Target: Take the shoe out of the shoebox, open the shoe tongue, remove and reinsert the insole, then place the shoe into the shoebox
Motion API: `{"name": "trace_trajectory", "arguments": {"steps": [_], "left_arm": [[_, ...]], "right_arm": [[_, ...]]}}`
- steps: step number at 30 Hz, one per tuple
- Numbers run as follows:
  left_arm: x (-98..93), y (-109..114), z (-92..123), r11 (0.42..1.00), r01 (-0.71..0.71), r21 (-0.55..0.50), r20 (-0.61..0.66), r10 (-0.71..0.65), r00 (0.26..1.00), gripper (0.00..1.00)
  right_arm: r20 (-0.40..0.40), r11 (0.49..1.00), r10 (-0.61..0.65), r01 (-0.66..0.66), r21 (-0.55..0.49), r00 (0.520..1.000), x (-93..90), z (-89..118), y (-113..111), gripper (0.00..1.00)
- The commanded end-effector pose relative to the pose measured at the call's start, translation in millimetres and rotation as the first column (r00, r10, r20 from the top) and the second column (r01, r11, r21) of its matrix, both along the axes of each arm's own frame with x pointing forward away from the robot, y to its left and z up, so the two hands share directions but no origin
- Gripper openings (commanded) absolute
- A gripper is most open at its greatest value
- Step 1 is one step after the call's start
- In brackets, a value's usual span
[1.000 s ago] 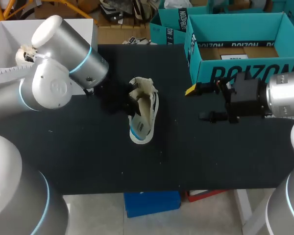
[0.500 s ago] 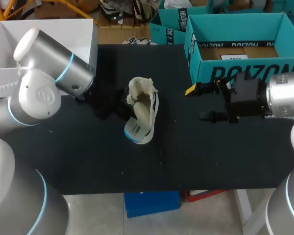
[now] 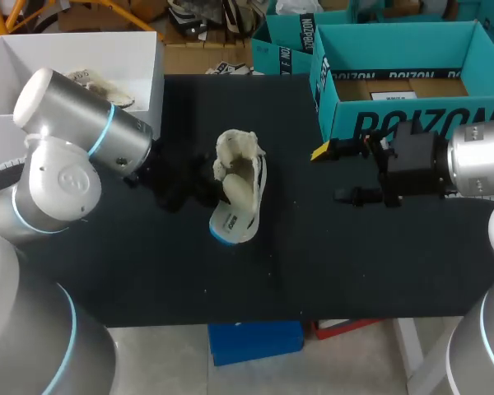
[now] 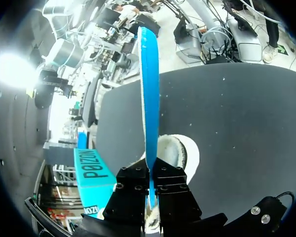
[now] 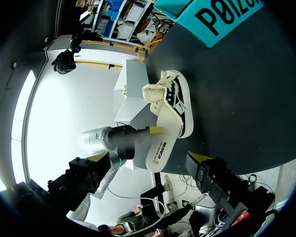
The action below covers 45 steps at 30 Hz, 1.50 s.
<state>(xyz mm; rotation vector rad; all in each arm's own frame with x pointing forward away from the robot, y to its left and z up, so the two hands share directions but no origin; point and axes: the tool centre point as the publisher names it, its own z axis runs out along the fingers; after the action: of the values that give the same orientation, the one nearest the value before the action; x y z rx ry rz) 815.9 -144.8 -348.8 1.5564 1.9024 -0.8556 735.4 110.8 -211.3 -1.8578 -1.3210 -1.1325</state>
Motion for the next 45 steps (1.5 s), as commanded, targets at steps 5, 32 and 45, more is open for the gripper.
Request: {"name": "trace_trajectory", "arguments": {"steps": [5, 32, 45], "left_arm": [[10.5, -0.3, -8.9, 1.000, -0.013, 0.008, 0.039, 0.012, 0.999, 0.00], [51.4, -4.1, -23.6, 0.993, -0.056, 0.108, 0.065, 0.049, 0.997, 0.00], [32.9, -3.2, -8.3, 0.995, -0.026, 0.094, 0.052, 0.021, 0.998, 0.43]], "right_arm": [[0.000, 1.000, 0.000, 0.000, 0.000, 1.000, 0.8, -0.3, 0.9, 1.00], [0.000, 1.000, 0.000, 0.000, 0.000, 1.000, 0.8, -0.3, 0.9, 1.00], [0.000, 1.000, 0.000, 0.000, 0.000, 1.000, 0.8, -0.3, 0.9, 1.00]]}}
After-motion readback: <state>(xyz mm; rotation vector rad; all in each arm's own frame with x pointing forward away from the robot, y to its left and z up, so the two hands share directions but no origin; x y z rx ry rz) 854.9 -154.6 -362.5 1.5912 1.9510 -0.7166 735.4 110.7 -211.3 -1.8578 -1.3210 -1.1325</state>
